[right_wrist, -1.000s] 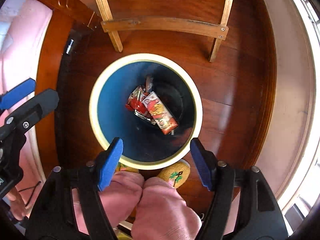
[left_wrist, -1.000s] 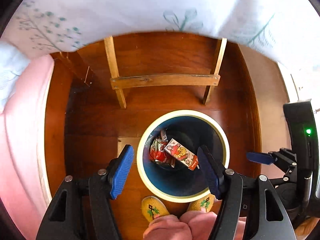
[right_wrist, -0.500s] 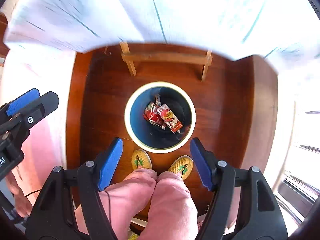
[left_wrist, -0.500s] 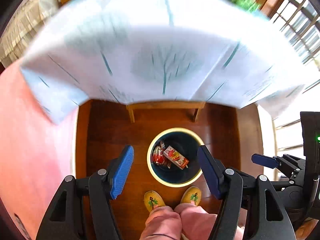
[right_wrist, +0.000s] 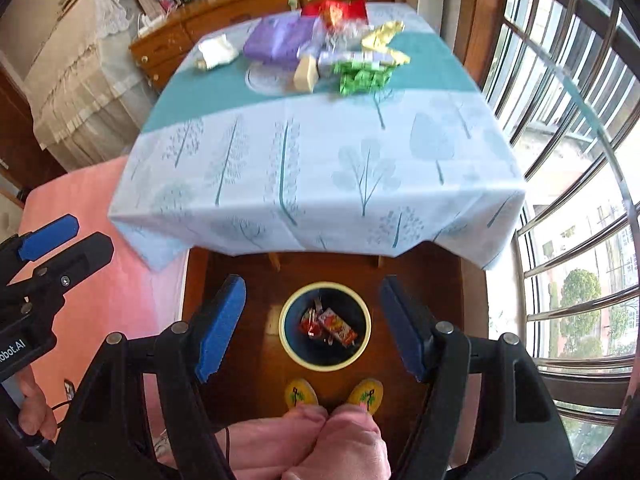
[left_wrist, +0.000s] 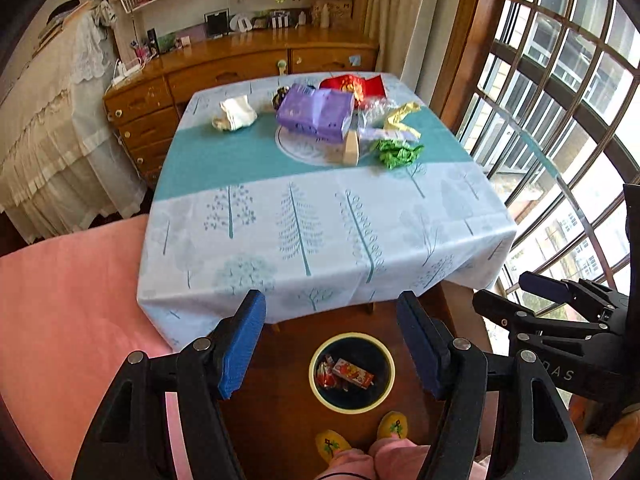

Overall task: Collect trash
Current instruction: 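Move both open tools back toward the trash on the table, then grasp the green crumpled paper with the right tool while the left tool grasps the beige soap bar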

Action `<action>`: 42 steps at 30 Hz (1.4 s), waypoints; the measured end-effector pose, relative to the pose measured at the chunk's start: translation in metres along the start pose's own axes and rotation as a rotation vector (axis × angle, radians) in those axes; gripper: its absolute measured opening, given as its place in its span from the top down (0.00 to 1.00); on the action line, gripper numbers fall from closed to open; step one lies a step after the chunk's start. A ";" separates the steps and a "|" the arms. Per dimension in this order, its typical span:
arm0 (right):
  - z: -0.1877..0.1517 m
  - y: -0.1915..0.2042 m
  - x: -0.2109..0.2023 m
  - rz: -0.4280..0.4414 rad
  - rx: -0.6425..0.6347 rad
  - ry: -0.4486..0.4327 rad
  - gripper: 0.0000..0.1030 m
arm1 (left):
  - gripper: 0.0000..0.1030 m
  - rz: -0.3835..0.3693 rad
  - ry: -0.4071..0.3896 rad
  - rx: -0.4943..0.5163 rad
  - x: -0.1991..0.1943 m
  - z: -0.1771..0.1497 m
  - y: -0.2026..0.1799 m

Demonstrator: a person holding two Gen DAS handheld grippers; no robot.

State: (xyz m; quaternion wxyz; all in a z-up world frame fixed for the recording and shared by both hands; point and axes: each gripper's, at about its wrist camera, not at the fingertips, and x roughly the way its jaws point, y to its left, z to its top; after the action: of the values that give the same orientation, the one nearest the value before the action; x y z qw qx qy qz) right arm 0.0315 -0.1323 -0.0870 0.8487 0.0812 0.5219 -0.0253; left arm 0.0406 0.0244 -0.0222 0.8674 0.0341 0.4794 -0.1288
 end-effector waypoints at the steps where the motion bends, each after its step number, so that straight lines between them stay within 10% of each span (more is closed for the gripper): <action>1: 0.007 0.000 -0.012 -0.001 0.004 -0.024 0.34 | 0.32 0.000 -0.017 0.005 -0.008 0.008 0.000; 9: 0.064 -0.002 -0.083 -0.021 0.005 -0.158 0.34 | 0.32 0.013 -0.093 0.020 -0.043 0.071 -0.005; 18: 0.128 -0.018 -0.086 -0.068 -0.111 -0.202 0.34 | 0.32 0.044 -0.060 -0.010 0.001 0.131 -0.013; 33: 0.263 -0.096 0.108 0.093 -0.342 0.004 0.34 | 0.32 0.086 0.160 -0.168 0.239 0.227 -0.033; 42: 0.273 -0.082 0.215 0.169 -0.562 0.149 0.34 | 0.32 0.135 0.228 -0.242 0.307 0.244 -0.026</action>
State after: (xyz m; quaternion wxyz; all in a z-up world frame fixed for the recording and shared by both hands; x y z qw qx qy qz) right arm 0.3594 -0.2489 -0.1667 0.7964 -0.1120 0.5607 0.1969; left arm 0.3906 -0.1036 -0.1475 0.8118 -0.0243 0.5833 -0.0070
